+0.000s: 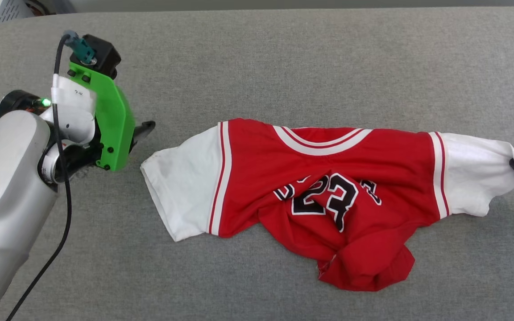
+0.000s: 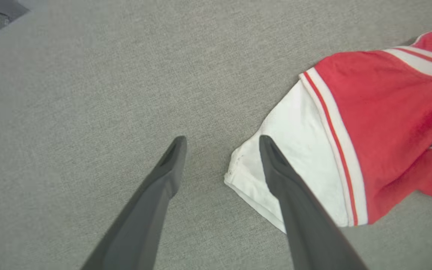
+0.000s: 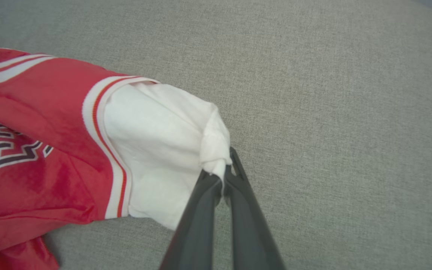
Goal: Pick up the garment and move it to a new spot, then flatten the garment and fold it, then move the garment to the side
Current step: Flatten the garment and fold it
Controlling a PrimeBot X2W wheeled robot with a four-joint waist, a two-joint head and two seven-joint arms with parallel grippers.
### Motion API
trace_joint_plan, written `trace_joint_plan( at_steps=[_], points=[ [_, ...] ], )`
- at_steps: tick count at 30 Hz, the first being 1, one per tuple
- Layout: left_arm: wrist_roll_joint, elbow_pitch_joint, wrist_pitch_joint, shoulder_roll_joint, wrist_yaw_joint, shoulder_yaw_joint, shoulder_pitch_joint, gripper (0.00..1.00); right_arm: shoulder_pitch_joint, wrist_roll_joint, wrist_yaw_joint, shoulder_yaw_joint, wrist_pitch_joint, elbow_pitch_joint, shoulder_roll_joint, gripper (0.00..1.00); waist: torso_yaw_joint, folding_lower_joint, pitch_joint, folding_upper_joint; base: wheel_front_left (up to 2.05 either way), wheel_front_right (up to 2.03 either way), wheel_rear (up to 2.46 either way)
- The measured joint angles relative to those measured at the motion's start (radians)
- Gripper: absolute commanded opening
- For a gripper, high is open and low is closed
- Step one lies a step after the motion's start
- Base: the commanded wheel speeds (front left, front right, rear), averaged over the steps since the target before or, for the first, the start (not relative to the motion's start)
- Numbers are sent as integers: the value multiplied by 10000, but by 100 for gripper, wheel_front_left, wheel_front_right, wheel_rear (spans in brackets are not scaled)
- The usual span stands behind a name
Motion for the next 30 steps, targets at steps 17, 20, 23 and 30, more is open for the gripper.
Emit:
trace_joint_plan(
  at_steps=[17, 20, 23, 30],
  points=[
    [-1546, 1461, 959, 504, 2, -2376, -335, 65, -898, -159, 0, 660, 167, -90, 328, 0, -656, 0, 847, 0, 0, 0, 0],
    [-1653, 1482, 855, 560, 2, -2734, -466, 0, -937, -159, 0, 767, 148, 0, 334, 0, -649, -1, 823, 0, 0, 0, 0],
    [-1820, 1570, 407, 554, 0, -3032, -476, 0, -1004, -157, 0, 903, -19, 84, 337, 0, -614, 0, 701, 0, 0, 0, 0],
    [-1879, 1204, -2092, 654, 0, -3319, -476, 0, -1122, -203, 0, 878, -943, 318, 268, 0, -475, 0, 122, 0, 0, 0, 0]
  ],
)
